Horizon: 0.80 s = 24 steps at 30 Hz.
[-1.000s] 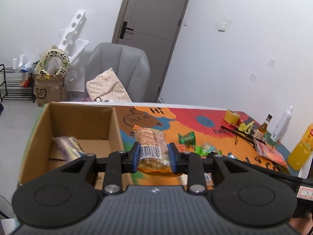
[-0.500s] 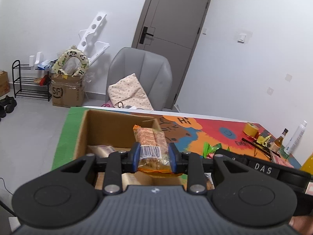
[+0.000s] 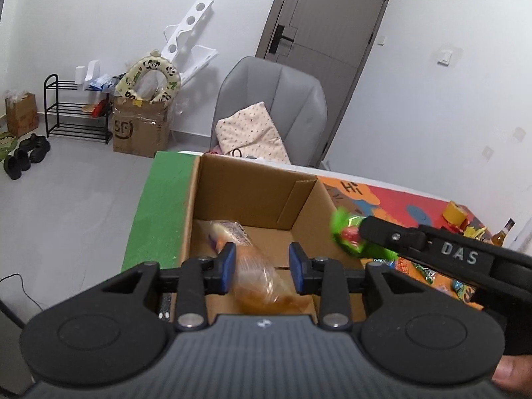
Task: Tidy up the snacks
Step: 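Open both tools to drop the biscuits and green candy into the box, then move both tools back toward the remaining snacks on the table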
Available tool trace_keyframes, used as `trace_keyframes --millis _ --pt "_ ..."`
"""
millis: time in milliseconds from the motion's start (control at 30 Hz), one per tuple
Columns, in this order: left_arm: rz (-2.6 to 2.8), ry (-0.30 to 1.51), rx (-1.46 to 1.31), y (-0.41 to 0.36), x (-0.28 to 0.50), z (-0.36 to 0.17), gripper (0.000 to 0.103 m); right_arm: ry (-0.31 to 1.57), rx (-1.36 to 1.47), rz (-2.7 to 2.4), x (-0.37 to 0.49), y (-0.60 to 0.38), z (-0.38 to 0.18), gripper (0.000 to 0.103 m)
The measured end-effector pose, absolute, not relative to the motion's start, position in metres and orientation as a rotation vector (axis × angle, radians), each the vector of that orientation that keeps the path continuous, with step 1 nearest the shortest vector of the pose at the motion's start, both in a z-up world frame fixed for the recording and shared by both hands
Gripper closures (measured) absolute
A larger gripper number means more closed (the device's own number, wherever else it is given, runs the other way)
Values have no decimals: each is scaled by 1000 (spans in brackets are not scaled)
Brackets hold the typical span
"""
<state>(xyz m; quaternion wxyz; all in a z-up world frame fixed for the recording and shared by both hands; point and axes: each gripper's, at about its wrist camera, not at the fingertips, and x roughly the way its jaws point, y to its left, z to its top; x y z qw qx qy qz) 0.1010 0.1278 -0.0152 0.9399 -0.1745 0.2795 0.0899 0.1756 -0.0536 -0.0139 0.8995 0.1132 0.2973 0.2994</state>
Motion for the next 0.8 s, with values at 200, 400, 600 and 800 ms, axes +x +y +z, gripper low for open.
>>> trace_keyframes --millis 200,400,600,800 --pt "196 579 -348 121 101 -13 45 612 252 575 173 -69 -12 41" --pt "186 566 -326 105 107 -11 28 608 243 469 173 -99 -15 25" --pt "155 566 -301 82 114 -11 15 624 251 375 176 -130 -21 20" --pt "117 569 -277 58 122 -12 12 612 243 314 173 -156 -21 9"
